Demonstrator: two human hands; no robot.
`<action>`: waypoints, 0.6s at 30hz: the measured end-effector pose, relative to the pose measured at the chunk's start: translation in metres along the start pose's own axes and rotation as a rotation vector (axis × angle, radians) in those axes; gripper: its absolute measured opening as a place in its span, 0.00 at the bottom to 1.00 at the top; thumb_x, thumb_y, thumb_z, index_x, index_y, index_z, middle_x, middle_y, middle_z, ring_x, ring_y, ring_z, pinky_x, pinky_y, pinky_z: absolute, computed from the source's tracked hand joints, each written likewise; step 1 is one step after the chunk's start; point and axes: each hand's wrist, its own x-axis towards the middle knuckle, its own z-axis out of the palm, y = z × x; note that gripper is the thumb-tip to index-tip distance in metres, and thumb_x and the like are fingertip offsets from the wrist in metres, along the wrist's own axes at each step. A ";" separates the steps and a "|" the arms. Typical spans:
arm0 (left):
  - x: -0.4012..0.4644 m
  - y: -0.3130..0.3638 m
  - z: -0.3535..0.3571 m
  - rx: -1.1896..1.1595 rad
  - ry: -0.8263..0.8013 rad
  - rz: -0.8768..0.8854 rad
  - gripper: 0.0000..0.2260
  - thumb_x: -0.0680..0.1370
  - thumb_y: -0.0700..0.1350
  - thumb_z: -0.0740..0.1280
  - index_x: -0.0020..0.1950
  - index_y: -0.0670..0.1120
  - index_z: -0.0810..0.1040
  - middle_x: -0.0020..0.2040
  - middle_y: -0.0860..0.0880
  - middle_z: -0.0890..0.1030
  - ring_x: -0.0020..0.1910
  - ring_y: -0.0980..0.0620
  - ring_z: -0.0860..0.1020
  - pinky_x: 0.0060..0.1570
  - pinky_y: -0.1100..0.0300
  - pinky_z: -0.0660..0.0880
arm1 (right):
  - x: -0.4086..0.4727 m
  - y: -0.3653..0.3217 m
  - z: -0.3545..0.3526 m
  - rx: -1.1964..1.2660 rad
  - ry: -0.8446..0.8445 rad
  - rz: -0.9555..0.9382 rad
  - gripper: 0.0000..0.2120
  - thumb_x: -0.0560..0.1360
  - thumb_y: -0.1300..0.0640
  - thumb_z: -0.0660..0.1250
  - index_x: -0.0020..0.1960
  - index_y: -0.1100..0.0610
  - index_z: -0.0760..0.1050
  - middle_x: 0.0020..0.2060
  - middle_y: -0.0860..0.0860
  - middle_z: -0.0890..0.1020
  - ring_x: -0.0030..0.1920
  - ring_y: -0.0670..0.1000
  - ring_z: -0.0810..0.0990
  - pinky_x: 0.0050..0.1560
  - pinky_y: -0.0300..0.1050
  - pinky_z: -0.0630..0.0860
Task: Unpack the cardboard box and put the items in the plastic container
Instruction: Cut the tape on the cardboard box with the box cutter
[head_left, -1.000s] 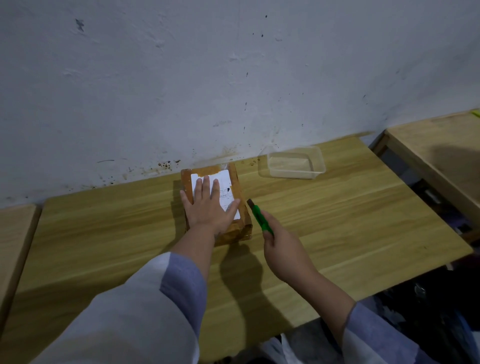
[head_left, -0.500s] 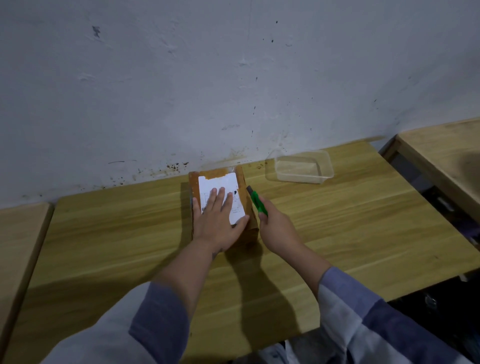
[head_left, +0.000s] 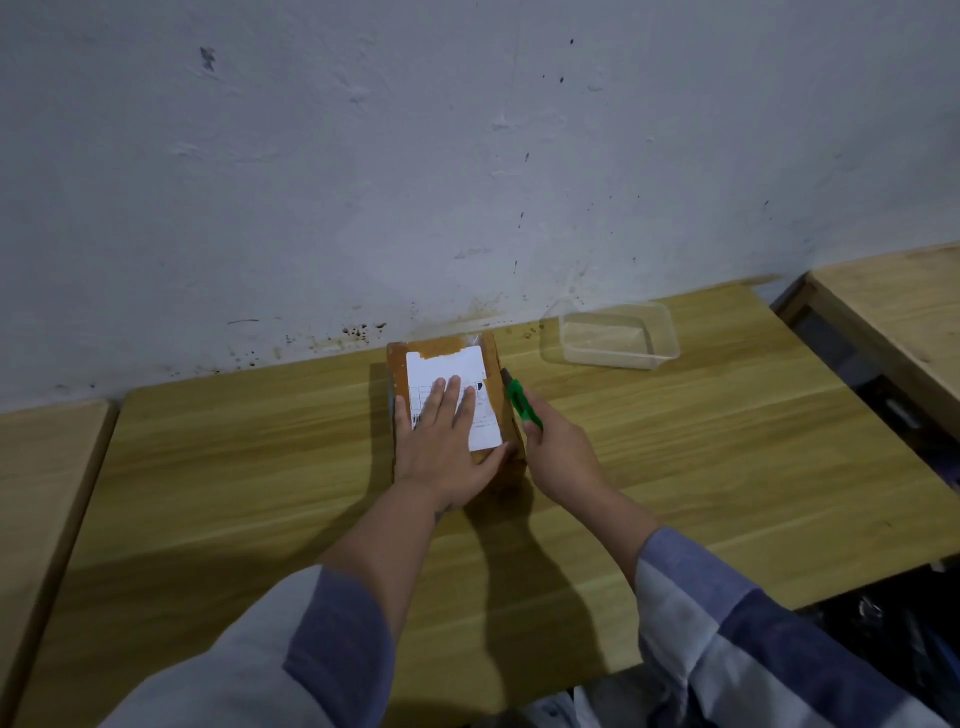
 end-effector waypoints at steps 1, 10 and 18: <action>0.000 0.000 0.000 0.001 0.001 0.001 0.38 0.75 0.70 0.44 0.79 0.51 0.41 0.79 0.51 0.38 0.77 0.52 0.36 0.72 0.39 0.35 | 0.001 0.000 0.000 -0.003 0.000 0.003 0.22 0.81 0.56 0.53 0.75 0.48 0.59 0.58 0.58 0.79 0.54 0.57 0.79 0.47 0.46 0.74; 0.002 -0.001 0.001 0.003 -0.006 0.004 0.40 0.74 0.72 0.44 0.79 0.50 0.41 0.79 0.51 0.38 0.77 0.52 0.36 0.71 0.39 0.35 | 0.019 -0.017 -0.005 -0.109 -0.047 0.038 0.23 0.81 0.58 0.52 0.75 0.49 0.58 0.60 0.59 0.78 0.52 0.57 0.79 0.40 0.43 0.71; 0.001 -0.001 0.003 -0.003 0.014 -0.006 0.41 0.73 0.73 0.40 0.79 0.50 0.41 0.79 0.50 0.38 0.77 0.52 0.36 0.72 0.39 0.35 | -0.002 -0.011 -0.009 -0.133 -0.048 0.047 0.22 0.81 0.58 0.53 0.74 0.47 0.60 0.60 0.57 0.78 0.52 0.57 0.79 0.44 0.48 0.76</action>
